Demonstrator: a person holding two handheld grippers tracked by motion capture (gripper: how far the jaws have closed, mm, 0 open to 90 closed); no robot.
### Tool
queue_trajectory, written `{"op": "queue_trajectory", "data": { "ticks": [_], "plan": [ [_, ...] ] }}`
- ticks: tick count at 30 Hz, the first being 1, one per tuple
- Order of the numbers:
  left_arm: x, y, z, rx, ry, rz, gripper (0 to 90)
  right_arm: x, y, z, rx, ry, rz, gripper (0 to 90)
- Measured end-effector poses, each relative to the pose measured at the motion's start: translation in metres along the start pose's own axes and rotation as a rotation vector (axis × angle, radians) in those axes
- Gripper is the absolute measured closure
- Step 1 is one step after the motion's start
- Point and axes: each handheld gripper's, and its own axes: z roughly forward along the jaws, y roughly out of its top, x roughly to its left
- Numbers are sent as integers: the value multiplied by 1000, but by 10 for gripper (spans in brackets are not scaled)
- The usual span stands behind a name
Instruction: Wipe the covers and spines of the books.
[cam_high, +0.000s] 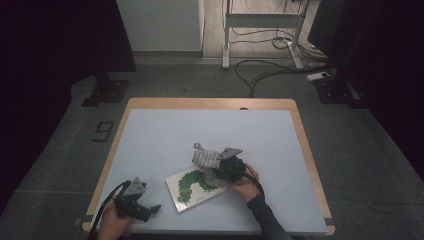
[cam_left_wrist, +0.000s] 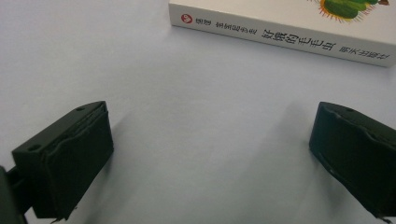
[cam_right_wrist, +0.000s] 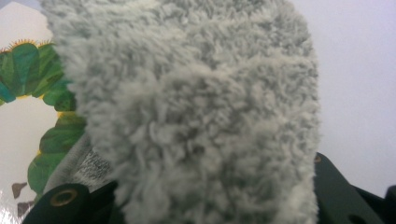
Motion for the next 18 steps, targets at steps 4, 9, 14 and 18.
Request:
{"op": "queue_trajectory", "data": {
  "ticks": [4, 9, 14, 18],
  "plan": [
    [0, 0, 0, 0, 0, 0, 0, 1, -4, -4, -5, -10, 0, 603],
    [0, 0, 0, 0, 0, 0, 0, 4, -12, -12, -6, -15, 1, 603],
    [0, 0, 0, 0, 0, 0, 0, 7, -18, -18, -12, -12, 4, 603],
    [0, 0, 0, 0, 0, 0, 0, 11, -24, -25, -10, -11, -5, 603]
  ]
}}
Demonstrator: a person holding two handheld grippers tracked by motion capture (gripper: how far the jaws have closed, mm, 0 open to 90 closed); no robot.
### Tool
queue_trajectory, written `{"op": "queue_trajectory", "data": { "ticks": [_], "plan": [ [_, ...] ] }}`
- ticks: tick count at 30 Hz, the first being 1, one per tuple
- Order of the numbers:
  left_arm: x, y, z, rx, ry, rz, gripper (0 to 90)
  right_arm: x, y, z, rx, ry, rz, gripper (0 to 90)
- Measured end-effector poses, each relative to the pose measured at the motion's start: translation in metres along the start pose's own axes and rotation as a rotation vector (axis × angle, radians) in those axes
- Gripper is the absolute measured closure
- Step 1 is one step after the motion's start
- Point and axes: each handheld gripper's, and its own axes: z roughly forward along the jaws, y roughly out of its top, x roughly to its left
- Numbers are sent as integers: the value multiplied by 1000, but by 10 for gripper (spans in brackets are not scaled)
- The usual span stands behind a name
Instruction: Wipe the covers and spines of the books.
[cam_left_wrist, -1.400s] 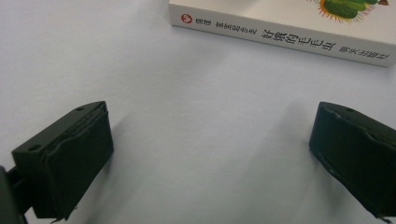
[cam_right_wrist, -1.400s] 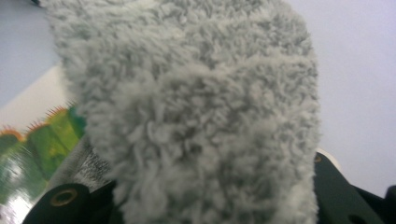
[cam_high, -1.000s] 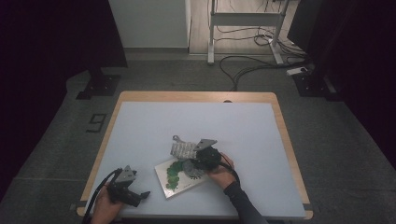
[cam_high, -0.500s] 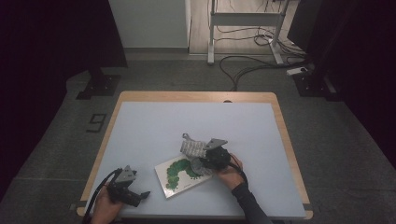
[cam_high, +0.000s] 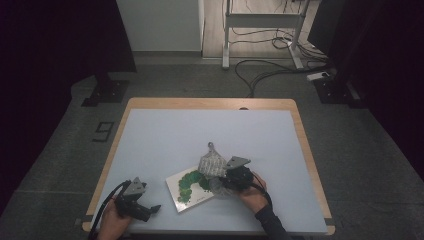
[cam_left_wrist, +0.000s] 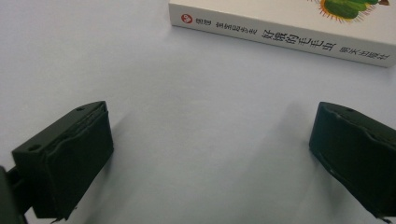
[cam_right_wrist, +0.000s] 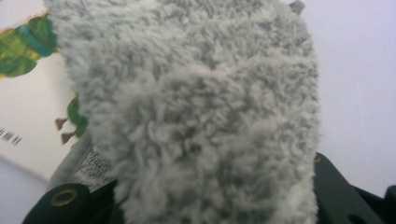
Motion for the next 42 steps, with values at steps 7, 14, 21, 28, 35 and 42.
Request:
{"op": "queue_trajectory", "data": {
  "ticks": [7, 14, 21, 28, 35, 42],
  "plan": [
    [0, 0, 0, 0, -1, 0, 0, 4, -4, -5, 2, -7, -1, 605],
    [0, 0, 0, 0, 0, -1, 0, 19, 5, -2, 26, -27, -53, 607],
    [0, 0, 0, 0, 0, -1, 0, 34, 12, 4, 20, -2, -82, 607],
    [0, 0, 0, 2, -1, 2, 0, 49, 19, 10, 14, 29, -105, 608],
    [0, 0, 0, 0, 1, -1, 0, 71, 29, 17, 7, 77, -141, 608],
    [0, 0, 0, -1, 0, -1, 0, 92, 37, 23, 1, 115, -184, 608]
  ]
}}
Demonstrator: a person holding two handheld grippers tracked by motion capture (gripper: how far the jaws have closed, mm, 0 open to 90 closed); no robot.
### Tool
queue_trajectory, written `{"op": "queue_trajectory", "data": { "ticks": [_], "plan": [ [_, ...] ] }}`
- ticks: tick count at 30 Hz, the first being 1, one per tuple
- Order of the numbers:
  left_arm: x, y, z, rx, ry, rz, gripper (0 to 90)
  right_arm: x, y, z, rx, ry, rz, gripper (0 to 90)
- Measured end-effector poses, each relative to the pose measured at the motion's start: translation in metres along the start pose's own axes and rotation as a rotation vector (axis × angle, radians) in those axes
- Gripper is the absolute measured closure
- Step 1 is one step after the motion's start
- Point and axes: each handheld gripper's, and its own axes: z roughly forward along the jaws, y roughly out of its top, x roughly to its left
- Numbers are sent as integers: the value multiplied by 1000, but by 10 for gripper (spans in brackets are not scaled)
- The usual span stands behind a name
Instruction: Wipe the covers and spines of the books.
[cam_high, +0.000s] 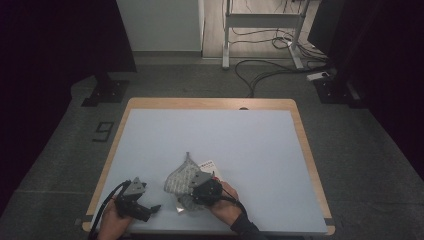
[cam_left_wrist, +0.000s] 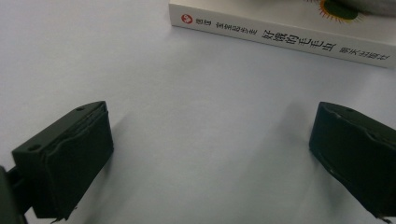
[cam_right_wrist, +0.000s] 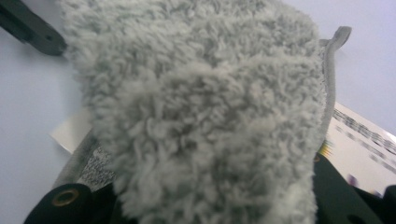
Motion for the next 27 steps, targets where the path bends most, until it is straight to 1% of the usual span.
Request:
{"op": "queue_trajectory", "data": {
  "ticks": [1, 2, 7, 13, 16, 19, 23, 24, 27],
  "plan": [
    [0, 0, 0, 0, 0, 0, 0, 0, 0, 0, 0, 0, 0, 608],
    [0, 0, 0, 0, 0, 0, 0, 5, 3, 2, -2, 10, -7, 608],
    [0, 0, 0, 0, 0, -1, 0, 15, 9, 6, -9, 32, -28, 608],
    [0, 0, 0, 0, 0, -1, 0, 26, 14, 10, -16, 46, -51, 609],
    [0, 0, 0, 0, 0, 0, 0, 26, 14, 10, -21, 54, -53, 607],
    [0, 0, 0, 0, 0, -1, 0, 24, 13, 10, -31, 69, -43, 605],
    [0, 0, 0, 1, 0, 0, 0, 22, 14, 10, -29, 80, -32, 605],
    [0, 0, 0, 0, 0, -1, 0, 18, 16, 8, -45, 102, -8, 605],
    [0, 0, 0, 1, 0, 1, 0, 14, 19, 5, -56, 109, 3, 605]
  ]
}}
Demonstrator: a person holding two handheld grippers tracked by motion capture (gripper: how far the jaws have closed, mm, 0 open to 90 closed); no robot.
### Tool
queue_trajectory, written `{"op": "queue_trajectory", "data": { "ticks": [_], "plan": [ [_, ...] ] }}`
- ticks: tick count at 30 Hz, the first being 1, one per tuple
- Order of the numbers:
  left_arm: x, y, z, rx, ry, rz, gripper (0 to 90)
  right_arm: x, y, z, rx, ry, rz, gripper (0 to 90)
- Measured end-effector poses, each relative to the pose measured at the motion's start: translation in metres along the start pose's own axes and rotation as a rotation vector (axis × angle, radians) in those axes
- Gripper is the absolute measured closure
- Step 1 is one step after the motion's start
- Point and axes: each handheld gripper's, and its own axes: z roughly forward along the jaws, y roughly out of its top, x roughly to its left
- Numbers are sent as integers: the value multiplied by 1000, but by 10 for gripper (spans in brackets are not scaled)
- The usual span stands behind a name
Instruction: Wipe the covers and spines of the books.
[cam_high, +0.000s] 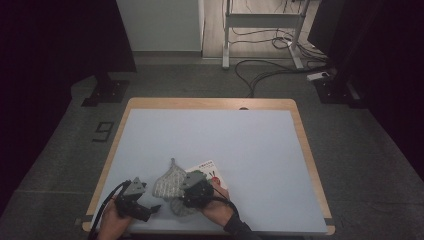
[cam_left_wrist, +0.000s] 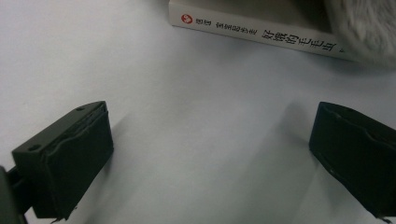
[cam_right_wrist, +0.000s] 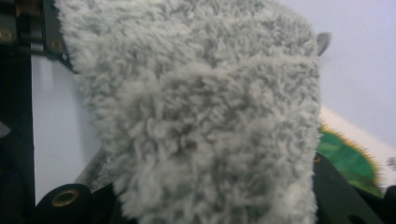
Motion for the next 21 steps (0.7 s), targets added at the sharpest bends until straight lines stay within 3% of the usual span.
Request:
{"op": "queue_trajectory", "data": {
  "ticks": [13, 21],
  "plan": [
    [0, 0, 0, -2, 0, -2, 0, -29, 36, -41, -59, -56, 6, 604],
    [0, 0, 0, 2, 0, 2, 0, -41, 48, -59, -73, -88, 7, 603]
  ]
}}
